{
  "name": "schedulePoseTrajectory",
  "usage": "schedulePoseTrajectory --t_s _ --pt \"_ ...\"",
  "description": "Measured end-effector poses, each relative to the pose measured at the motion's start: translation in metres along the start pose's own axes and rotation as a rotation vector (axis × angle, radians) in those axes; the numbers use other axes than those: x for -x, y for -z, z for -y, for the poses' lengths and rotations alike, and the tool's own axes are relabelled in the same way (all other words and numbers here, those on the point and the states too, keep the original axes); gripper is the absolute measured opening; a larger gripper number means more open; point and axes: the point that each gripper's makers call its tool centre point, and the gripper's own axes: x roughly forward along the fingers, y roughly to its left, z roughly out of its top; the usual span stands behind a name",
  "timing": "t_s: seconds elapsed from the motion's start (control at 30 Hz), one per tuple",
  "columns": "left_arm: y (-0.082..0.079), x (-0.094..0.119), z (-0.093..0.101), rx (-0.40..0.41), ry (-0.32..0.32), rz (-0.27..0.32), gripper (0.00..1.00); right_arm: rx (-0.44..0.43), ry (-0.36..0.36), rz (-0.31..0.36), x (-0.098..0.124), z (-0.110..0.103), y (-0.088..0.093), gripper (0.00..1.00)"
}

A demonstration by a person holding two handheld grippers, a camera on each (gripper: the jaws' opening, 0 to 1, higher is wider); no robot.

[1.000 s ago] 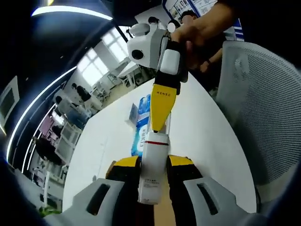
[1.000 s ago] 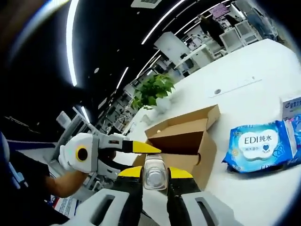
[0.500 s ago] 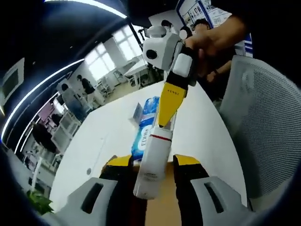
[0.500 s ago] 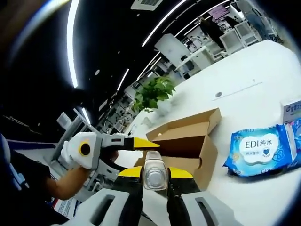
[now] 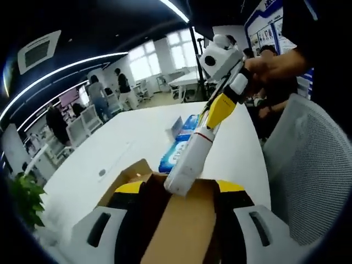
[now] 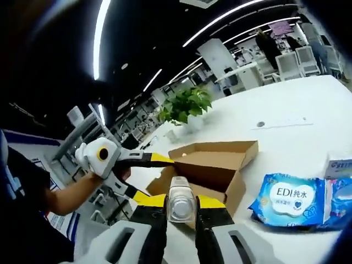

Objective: Operate the shoe box by opening the lid, removing the specified soft item, and placing it in the target area until the item is outside and the box remains undamaged.

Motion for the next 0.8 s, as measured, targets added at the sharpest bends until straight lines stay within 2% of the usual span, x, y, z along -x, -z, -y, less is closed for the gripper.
schedulePoseTrajectory --t_s 0.1,0.37,0.53,0.57,0.7,0.8 --pt "0.006 0.01 -0.006 0.065 -0.036 -0.002 0.56 0.05 0.01 -0.013 0.004 0.003 -0.006 0.14" --pt "0.022 0.028 -0.011 0.137 -0.089 -0.036 0.61 0.254 0.06 -0.071 0.018 0.018 -0.025 0.14" --pt "0.032 0.04 -0.017 0.186 -0.13 -0.052 0.65 0.323 0.081 -0.096 0.026 0.027 -0.037 0.14" --pt "0.035 0.044 -0.019 0.208 -0.146 -0.054 0.66 0.371 0.094 -0.114 0.029 0.033 -0.042 0.14" --pt "0.043 0.056 -0.024 0.26 -0.186 -0.053 0.69 0.43 0.111 -0.145 0.035 0.042 -0.051 0.14" --pt "0.049 0.063 -0.025 0.281 -0.208 -0.056 0.71 0.508 0.139 -0.194 0.041 0.057 -0.06 0.14"
